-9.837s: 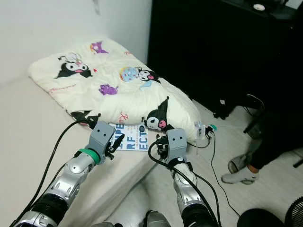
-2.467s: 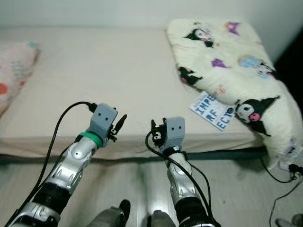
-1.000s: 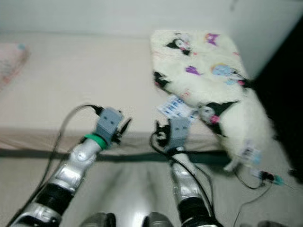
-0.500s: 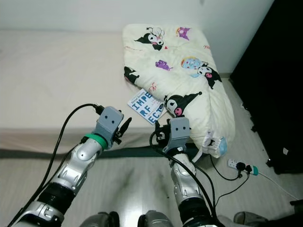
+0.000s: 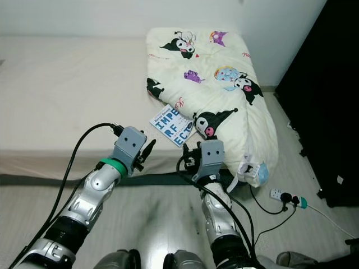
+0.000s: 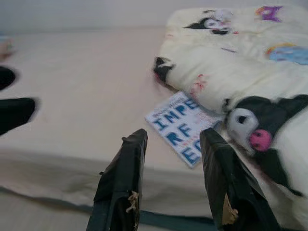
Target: Clean up the room
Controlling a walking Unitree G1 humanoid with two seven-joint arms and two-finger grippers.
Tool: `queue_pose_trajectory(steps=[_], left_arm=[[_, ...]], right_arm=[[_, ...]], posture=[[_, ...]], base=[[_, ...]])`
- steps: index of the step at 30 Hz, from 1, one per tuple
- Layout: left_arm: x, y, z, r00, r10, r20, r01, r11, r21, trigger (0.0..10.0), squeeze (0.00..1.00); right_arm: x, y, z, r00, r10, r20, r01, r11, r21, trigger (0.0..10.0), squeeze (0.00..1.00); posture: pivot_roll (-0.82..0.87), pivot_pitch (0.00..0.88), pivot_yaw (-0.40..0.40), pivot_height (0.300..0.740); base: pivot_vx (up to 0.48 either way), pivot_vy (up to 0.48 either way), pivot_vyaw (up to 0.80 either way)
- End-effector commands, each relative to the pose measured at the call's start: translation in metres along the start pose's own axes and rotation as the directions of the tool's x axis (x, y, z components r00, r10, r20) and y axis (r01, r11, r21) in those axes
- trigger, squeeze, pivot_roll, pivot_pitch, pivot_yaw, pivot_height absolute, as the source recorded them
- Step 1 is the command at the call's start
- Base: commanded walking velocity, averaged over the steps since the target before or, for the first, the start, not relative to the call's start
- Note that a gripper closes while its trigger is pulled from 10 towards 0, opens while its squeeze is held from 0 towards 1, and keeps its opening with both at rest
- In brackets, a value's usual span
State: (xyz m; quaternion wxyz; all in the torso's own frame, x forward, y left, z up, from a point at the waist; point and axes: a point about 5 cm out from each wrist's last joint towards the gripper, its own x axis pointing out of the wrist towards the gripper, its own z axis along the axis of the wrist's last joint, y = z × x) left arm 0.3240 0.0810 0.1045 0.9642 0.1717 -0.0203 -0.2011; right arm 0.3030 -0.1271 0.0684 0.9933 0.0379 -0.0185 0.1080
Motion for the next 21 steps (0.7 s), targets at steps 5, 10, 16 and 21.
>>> queue_pose_trajectory(steps=[5, 10, 16, 21], left_arm=[[-0.0016, -0.0042, -0.0053, 1.000, -0.010, -0.019, 0.010, 1.000, -0.004, 10.0, 0.00], [-0.0015, -0.0040, -0.0055, 1.000, -0.007, -0.021, 0.007, 1.000, -0.004, 10.0, 0.00], [-0.0016, -0.0038, -0.0059, 1.000, 0.001, -0.025, -0.002, 1.000, -0.026, 10.0, 0.00], [-0.0020, -0.0039, -0.0055, 1.000, -0.002, -0.021, 0.002, 1.000, -0.030, 10.0, 0.00]], right_arm=[[-0.0034, -0.0037, -0.0051, 1.000, -0.012, -0.027, 0.012, 1.000, -0.004, 10.0, 0.00], [-0.0035, -0.0038, -0.0054, 1.000, -0.012, -0.029, 0.012, 1.000, -0.005, 10.0, 0.00], [-0.0034, -0.0038, -0.0051, 1.000, -0.011, -0.028, 0.011, 1.000, -0.005, 10.0, 0.00], [-0.0036, -0.0036, -0.0052, 1.000, -0.009, -0.028, 0.009, 1.000, -0.004, 10.0, 0.00]], posture=[[-0.05, 0.047, 0.070, 0.740], [-0.05, 0.048, 0.068, 0.740], [-0.05, 0.049, 0.068, 0.740], [-0.05, 0.048, 0.069, 0.740]], base=[[0.458, 0.000, 0.00], [0.452, 0.000, 0.00], [0.135, 0.000, 0.00], [0.000, 0.000, 0.00]])
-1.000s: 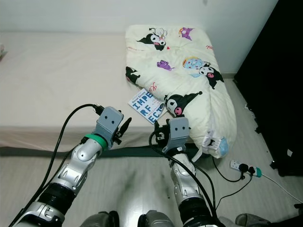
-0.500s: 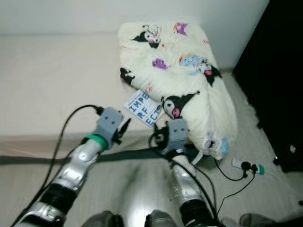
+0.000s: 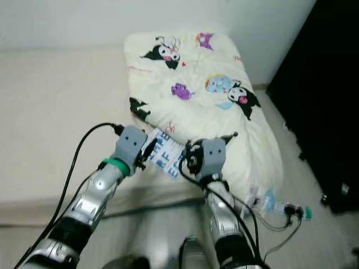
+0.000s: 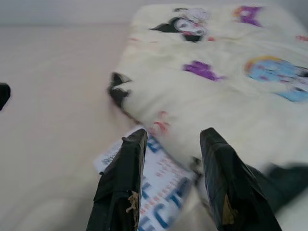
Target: Clean up the room
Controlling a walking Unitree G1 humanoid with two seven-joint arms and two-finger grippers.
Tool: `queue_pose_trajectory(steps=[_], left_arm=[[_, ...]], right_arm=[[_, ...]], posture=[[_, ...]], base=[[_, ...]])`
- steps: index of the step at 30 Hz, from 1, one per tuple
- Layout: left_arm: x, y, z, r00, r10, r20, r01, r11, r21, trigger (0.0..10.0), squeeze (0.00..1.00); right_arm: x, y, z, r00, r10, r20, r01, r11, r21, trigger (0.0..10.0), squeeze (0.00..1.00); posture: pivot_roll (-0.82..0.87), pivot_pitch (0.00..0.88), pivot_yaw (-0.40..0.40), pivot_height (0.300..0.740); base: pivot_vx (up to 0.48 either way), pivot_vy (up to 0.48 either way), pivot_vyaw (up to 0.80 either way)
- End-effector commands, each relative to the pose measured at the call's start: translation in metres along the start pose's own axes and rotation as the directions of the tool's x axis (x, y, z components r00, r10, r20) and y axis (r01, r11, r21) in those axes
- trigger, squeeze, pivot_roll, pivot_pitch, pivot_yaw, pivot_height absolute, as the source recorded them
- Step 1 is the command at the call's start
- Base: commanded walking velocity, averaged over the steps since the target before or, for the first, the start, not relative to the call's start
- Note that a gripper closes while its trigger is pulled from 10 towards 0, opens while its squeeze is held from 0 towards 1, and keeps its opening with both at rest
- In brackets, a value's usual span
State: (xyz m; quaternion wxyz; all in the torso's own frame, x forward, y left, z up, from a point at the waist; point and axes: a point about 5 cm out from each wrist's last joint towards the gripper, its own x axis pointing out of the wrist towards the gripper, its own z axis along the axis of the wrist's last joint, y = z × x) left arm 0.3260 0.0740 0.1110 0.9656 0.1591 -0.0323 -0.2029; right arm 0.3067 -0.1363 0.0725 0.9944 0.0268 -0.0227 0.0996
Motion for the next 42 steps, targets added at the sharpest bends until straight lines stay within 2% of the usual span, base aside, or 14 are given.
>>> queue_pose_trajectory(steps=[1, 12, 14, 17, 24, 42], left_arm=[[-0.007, -0.001, -0.014, 0.999, -0.004, -0.050, 0.003, 1.000, -0.011, 10.0, 0.00], [-0.014, 0.000, -0.023, 0.997, -0.015, -0.074, 0.016, 1.000, 0.006, 10.0, 0.00], [-0.016, 0.000, -0.027, 0.997, -0.020, -0.080, 0.023, 0.999, 0.036, 10.0, 0.00], [-0.026, -0.003, -0.038, 0.993, -0.066, -0.094, 0.081, 0.983, 0.166, 10.0, 0.00], [-0.032, 0.000, -0.044, 0.990, -0.064, -0.124, 0.091, 0.969, 0.231, 10.0, 0.00], [-0.027, -0.005, -0.041, 0.993, -0.061, -0.101, 0.088, 0.953, 0.291, 10.0, 0.00]], right_arm=[[-0.006, 0.006, -0.010, 0.999, 0.009, -0.034, -0.009, 1.000, 0.020, 10.0, 0.00], [-0.007, 0.012, -0.013, 0.999, 0.024, -0.046, -0.023, 0.999, 0.030, 10.0, 0.00], [-0.008, 0.012, -0.013, 0.999, 0.019, -0.047, -0.017, 0.999, 0.036, 10.0, 0.00], [-0.008, 0.011, -0.015, 0.999, -0.003, -0.050, 0.006, 0.997, 0.071, 10.0, 0.00], [-0.007, 0.010, -0.014, 0.999, -0.004, -0.045, 0.010, 0.991, 0.132, 10.0, 0.00], [-0.008, 0.010, -0.013, 0.999, 0.004, -0.047, 0.002, 0.992, 0.130, 10.0, 0.00]], posture=[[-0.05, 0.048, 0.069, 0.740], [-0.05, 0.052, 0.072, 0.740], [-0.05, 0.052, 0.073, 0.735], [-0.04, 0.054, 0.075, 0.720], [-0.04, 0.056, 0.076, 0.690], [-0.04, 0.059, 0.076, 0.640]], base=[[0.000, 0.000, 0.00], [0.000, 0.000, 0.00], [0.000, 0.000, 0.00], [0.000, 0.000, 0.00], [0.000, 0.000, 0.00], [0.000, 0.000, 0.00]])
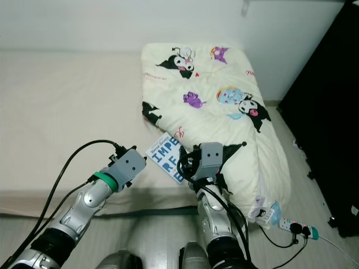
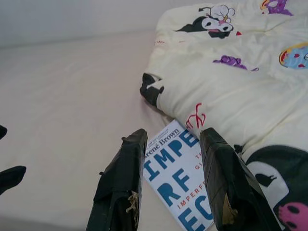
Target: Clean up the room
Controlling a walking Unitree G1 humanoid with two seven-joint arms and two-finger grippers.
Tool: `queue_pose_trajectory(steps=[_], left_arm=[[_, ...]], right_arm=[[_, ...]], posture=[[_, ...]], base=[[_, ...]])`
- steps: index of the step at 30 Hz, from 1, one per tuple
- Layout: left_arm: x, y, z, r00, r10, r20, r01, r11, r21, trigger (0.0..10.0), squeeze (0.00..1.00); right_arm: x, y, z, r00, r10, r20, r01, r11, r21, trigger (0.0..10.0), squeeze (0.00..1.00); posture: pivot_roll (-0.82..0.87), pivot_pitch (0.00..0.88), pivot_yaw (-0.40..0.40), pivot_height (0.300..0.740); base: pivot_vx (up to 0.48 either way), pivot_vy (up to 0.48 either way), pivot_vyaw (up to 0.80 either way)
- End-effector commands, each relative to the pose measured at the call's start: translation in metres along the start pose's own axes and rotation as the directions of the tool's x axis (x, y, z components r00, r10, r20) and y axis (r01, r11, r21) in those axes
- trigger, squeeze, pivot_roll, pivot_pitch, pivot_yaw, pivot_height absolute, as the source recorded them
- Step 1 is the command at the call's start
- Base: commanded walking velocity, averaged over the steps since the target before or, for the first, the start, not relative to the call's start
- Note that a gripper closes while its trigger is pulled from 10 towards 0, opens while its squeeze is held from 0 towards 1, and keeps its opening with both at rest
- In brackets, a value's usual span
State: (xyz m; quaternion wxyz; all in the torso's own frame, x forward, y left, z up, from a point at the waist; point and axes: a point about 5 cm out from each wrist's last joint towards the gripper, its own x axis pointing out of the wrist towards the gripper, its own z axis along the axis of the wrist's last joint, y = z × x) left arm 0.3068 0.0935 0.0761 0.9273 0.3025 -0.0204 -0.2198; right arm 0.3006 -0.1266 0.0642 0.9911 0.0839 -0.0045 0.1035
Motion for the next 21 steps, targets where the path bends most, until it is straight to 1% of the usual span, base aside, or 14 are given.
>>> queue_pose_trajectory(steps=[1, 4, 6, 12, 14, 17, 20, 21], left_arm=[[-0.0012, -0.0042, -0.0039, 1.000, -0.016, -0.015, 0.016, 1.000, 0.018, 10.0, 0.00], [-0.0010, -0.0040, -0.0038, 1.000, -0.015, -0.014, 0.015, 1.000, 0.020, 10.0, 0.00], [-0.0001, -0.0033, -0.0039, 1.000, -0.009, -0.014, 0.010, 1.000, 0.025, 10.0, 0.00], [0.0008, -0.0025, -0.0035, 1.000, 0.002, -0.011, -0.001, 0.999, 0.037, 10.0, 0.00], [0.0019, -0.0023, -0.0027, 1.000, 0.006, -0.009, -0.006, 0.999, 0.047, 10.0, 0.00], [0.0023, -0.0024, -0.0026, 1.000, 0.007, -0.009, -0.007, 0.999, 0.050, 10.0, 0.00], [0.0049, -0.0021, -0.0005, 1.000, 0.023, -0.003, -0.023, 0.995, 0.093, 10.0, 0.00], [0.0049, -0.0021, -0.0005, 1.000, 0.023, -0.003, -0.023, 0.995, 0.093, 10.0, 0.00]], right_arm=[[-0.0033, -0.0008, -0.0046, 1.000, -0.006, -0.022, 0.006, 1.000, 0.012, 10.0, 0.00], [-0.0033, -0.0008, -0.0047, 1.000, -0.006, -0.022, 0.006, 1.000, 0.012, 10.0, 0.00], [-0.0030, -0.0003, -0.0048, 1.000, -0.004, -0.023, 0.005, 1.000, 0.012, 10.0, 0.00], [-0.0025, -0.0002, -0.0047, 1.000, -0.003, -0.023, 0.003, 1.000, 0.014, 10.0, 0.00], [-0.0024, -0.0004, -0.0044, 1.000, -0.003, -0.022, 0.003, 1.000, 0.015, 10.0, 0.00], [-0.0024, -0.0004, -0.0043, 1.000, -0.002, -0.021, 0.003, 1.000, 0.015, 10.0, 0.00], [-0.0026, -0.0002, -0.0038, 1.000, -0.002, -0.019, 0.002, 1.000, 0.017, 10.0, 0.00], [-0.0026, -0.0002, -0.0038, 1.000, -0.002, -0.019, 0.002, 1.000, 0.017, 10.0, 0.00]], posture=[[-0.04, 0.059, 0.075, 0.635], [-0.04, 0.059, 0.076, 0.630], [-0.04, 0.057, 0.076, 0.615], [-0.04, 0.054, 0.076, 0.595], [-0.04, 0.053, 0.077, 0.580], [-0.04, 0.053, 0.077, 0.575], [-0.05, 0.056, 0.078, 0.560], [-0.05, 0.056, 0.078, 0.560]], base=[[0.000, 0.000, 0.00], [0.000, 0.000, 0.00], [0.000, 0.000, 0.00], [0.000, 0.000, 0.00], [0.000, 0.000, 0.00], [0.000, 0.000, 0.00], [0.000, 0.000, 0.00], [0.000, 0.000, 0.00]])
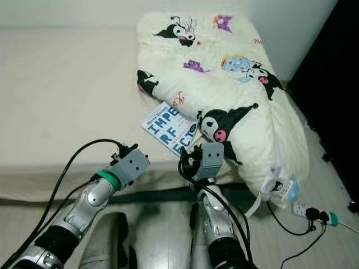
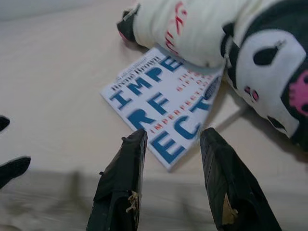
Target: Clean up the room
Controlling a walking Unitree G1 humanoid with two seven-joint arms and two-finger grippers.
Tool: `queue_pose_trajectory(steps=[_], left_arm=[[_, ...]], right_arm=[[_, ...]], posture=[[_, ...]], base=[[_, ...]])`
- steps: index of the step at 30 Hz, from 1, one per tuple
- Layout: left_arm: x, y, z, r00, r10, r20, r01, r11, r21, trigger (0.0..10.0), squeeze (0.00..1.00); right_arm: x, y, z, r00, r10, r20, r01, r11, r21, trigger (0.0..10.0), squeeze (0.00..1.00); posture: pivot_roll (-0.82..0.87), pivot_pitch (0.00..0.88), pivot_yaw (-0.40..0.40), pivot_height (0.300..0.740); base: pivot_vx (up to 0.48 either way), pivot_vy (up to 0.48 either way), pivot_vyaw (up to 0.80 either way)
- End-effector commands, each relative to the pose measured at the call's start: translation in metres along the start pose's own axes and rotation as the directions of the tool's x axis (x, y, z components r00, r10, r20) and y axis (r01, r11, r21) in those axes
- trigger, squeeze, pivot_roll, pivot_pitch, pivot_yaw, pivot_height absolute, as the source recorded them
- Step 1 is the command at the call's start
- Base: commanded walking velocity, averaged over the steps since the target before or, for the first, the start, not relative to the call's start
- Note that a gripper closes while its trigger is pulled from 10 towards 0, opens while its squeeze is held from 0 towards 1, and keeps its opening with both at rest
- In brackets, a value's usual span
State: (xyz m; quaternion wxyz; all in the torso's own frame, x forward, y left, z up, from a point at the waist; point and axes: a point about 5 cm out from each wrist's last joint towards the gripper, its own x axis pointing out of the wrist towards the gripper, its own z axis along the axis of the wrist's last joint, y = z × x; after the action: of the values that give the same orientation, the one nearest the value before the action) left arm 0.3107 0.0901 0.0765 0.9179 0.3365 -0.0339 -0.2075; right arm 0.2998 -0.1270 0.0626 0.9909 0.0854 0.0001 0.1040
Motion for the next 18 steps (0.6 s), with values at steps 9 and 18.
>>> queue_pose_trajectory(steps=[9, 18], left_arm=[[0.014, -0.005, 0.007, 0.999, -0.010, 0.037, -0.001, 0.963, 0.269, 10.0, 0.00], [0.023, -0.020, 0.001, 0.995, -0.089, 0.035, 0.055, 0.833, 0.550, 10.0, 0.00]], right_arm=[[-0.003, -0.002, 0.002, 1.000, -0.008, 0.005, 0.008, 0.999, 0.033, 10.0, 0.00], [-0.010, -0.010, 0.007, 0.998, -0.065, 0.024, 0.062, 0.993, 0.102, 10.0, 0.00]], posture=[[-0.06, 0.074, 0.074, 0.525], [-0.10, 0.099, 0.065, 0.500]], base=[[0.000, 0.000, 0.00], [0.000, 0.000, 0.00]])
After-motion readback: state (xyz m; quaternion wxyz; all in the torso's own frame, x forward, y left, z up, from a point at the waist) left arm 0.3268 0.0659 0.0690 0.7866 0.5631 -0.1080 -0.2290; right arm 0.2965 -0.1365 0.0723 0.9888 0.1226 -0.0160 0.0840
